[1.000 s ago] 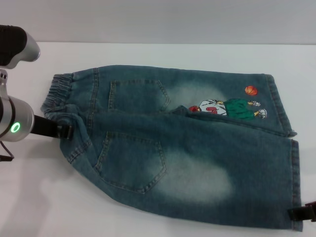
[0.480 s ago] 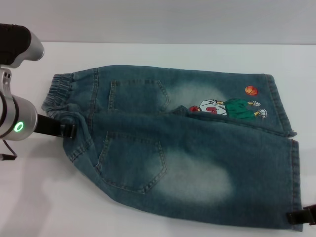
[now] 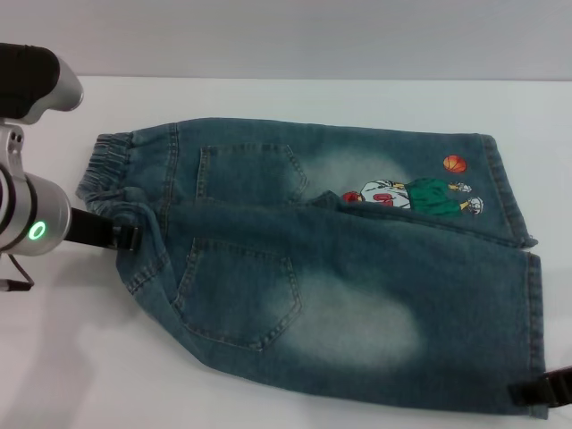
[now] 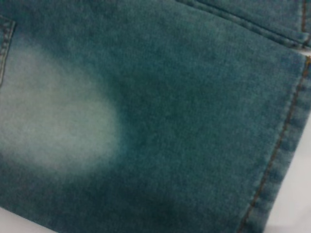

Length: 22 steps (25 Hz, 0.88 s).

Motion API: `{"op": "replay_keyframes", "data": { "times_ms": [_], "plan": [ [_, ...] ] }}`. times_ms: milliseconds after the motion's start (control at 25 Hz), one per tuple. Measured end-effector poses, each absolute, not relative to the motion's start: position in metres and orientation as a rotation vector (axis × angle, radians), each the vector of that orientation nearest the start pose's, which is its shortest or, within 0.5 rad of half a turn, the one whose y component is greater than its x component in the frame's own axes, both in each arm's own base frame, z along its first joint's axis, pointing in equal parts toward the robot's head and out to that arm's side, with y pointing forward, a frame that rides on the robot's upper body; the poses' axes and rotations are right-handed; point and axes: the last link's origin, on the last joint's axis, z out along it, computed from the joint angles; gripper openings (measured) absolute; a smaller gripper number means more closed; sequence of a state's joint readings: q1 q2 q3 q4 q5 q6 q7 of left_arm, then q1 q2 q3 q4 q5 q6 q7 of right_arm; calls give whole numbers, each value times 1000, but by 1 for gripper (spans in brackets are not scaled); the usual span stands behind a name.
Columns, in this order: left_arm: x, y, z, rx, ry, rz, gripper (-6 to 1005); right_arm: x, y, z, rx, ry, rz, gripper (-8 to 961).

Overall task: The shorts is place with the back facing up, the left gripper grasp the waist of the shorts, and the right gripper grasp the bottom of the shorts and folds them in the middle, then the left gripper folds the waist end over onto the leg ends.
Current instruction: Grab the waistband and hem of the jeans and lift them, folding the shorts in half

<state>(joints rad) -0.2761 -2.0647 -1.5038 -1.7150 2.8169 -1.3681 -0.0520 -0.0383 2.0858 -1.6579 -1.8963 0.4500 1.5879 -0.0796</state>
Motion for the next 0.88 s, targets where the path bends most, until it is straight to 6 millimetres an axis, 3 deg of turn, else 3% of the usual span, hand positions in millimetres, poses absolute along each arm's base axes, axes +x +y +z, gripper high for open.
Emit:
{"op": "replay_keyframes", "data": {
  "times_ms": [880],
  "plan": [
    [-201,320,18,-2031,-1252,263,222,243,223,12,-2107,1513,-450,640]
  ]
}}
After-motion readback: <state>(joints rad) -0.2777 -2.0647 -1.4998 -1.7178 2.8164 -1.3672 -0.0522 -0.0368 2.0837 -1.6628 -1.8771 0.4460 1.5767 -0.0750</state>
